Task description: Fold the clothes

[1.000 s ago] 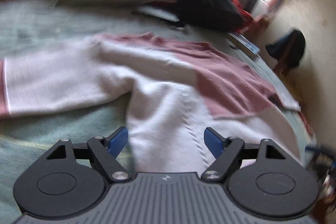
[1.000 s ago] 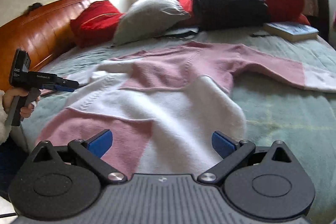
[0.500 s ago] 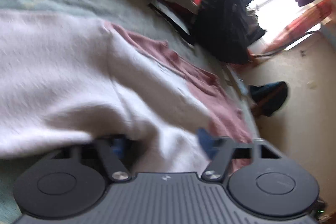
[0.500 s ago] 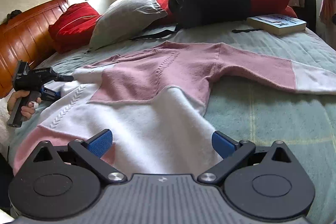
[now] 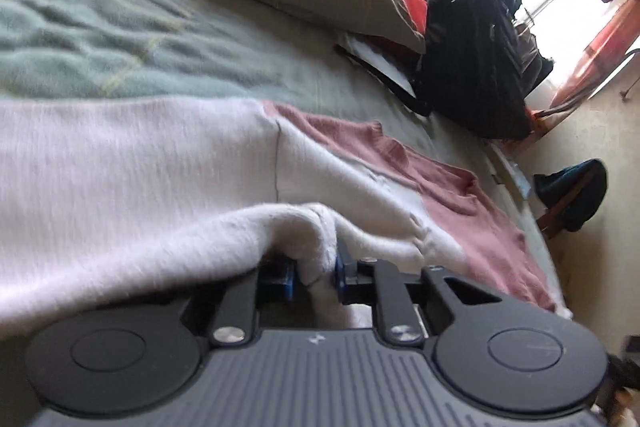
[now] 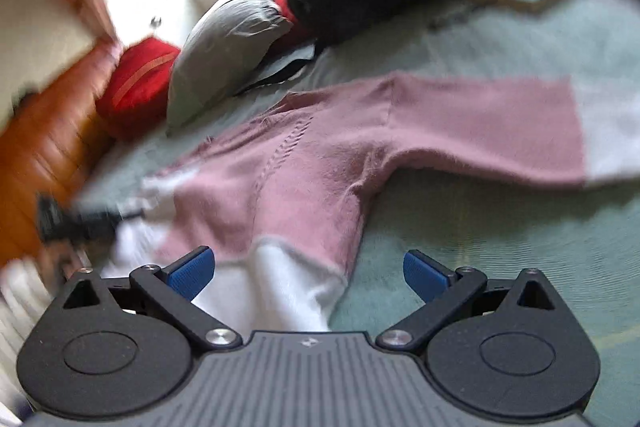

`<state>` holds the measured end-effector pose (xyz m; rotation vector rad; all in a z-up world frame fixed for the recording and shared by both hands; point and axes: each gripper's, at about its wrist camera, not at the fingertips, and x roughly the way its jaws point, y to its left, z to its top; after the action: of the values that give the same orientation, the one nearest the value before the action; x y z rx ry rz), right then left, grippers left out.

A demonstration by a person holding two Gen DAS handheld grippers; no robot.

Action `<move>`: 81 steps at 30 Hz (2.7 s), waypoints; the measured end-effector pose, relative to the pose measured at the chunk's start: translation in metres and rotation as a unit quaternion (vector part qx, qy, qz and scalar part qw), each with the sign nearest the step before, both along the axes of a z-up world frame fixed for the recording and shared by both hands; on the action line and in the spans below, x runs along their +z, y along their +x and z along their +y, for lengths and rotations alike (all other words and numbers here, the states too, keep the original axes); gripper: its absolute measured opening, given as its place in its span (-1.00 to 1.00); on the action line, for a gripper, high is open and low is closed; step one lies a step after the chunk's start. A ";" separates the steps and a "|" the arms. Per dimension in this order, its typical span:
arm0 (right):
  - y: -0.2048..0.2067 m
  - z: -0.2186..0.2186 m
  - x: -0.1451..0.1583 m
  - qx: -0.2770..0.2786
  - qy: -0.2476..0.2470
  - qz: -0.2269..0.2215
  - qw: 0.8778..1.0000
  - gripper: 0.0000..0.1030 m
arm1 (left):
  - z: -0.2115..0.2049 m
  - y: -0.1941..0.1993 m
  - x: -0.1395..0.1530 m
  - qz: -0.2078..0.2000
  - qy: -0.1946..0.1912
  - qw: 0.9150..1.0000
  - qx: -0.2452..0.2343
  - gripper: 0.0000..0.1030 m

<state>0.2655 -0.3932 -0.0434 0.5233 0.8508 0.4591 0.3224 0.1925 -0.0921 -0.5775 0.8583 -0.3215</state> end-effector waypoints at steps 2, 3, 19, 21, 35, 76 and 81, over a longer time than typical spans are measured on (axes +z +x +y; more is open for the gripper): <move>0.020 -0.010 -0.016 -0.009 0.046 0.034 0.998 0.73 | 0.001 -0.008 0.001 0.005 -0.011 1.000 -0.002 -0.43; 0.029 -0.014 -0.022 -0.014 0.061 0.043 0.997 0.64 | 0.001 -0.013 0.001 0.006 -0.016 1.000 -0.007 -0.38; 0.083 0.000 -0.015 -0.065 -0.033 -0.010 0.997 -0.66 | -0.020 -0.004 0.002 -0.008 0.022 0.999 -0.027 -0.85; 0.089 0.002 -0.015 -0.059 -0.045 0.001 0.997 -0.65 | -0.021 -0.005 0.002 -0.003 0.028 0.999 -0.028 -0.84; -0.058 0.089 0.040 0.097 -0.193 -0.105 0.971 0.13 | -0.131 -0.140 0.057 -0.119 0.237 0.931 -0.249 0.00; -0.164 0.166 0.012 0.072 -0.231 -0.159 0.957 0.65 | -0.169 -0.237 0.071 -0.186 0.312 0.899 -0.244 0.50; -0.137 0.202 -0.023 0.030 -0.291 -0.124 0.948 0.72 | -0.169 -0.220 0.039 -0.144 0.314 0.913 -0.218 0.50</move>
<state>0.1286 -0.1913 -0.0667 -0.1055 0.7159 0.2991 0.1027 0.0237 -0.0530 0.2673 0.7401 -0.4935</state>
